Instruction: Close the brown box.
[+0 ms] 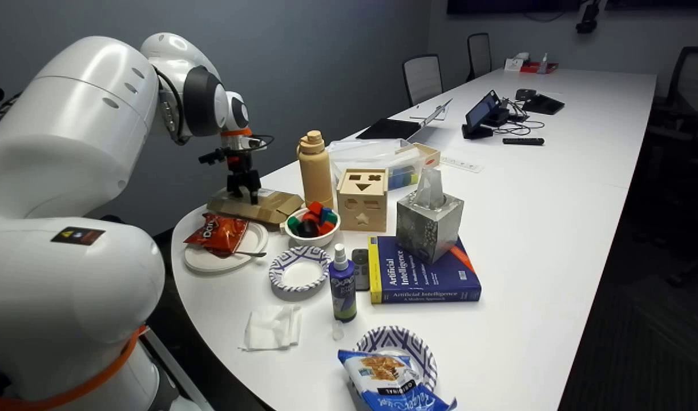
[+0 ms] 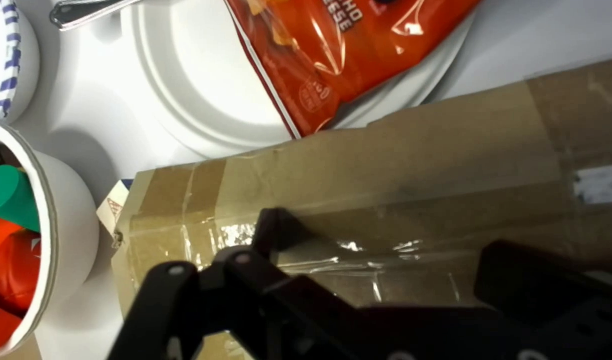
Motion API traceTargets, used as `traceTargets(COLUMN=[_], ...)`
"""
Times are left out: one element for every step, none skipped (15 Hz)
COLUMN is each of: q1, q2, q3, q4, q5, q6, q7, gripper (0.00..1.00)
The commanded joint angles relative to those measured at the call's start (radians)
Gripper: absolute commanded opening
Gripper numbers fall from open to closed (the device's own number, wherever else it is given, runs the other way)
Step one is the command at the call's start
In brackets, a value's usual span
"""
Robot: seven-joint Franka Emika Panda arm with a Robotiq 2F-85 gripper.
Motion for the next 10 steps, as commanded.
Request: traceTargets(q1=[-0.023, -0.030, -0.035, -0.041, -0.049, -0.056, -0.065, -0.073, -0.081, -0.087], q2=[0.036, 0.028, 0.021, 0.014, 0.003, -0.006, -0.010, -0.020, -0.028, -0.044], q3=[0.025, 0.029, 0.036, 0.040, 0.046, 0.054, 0.063, 0.067, 0.074, 0.074], q4=[-0.103, -0.128, -0.150, -0.171, -0.194, -0.209, -0.217, -0.240, -0.255, -0.286], q5=[0.025, 0.028, 0.033, 0.036, 0.043, 0.047, 0.049, 0.049, 0.045, 0.041], q6=[0.179, 0.201, 0.224, 0.239, 0.268, 0.289, 0.310, 0.331, 0.351, 0.371], q7=[0.004, 0.006, 0.008, 0.010, 0.015, 0.020, 0.028, 0.029, 0.033, 0.034], gripper=[1.00, 1.00, 1.00, 1.00, 1.00, 1.00, 1.00, 1.00, 1.00, 1.00])
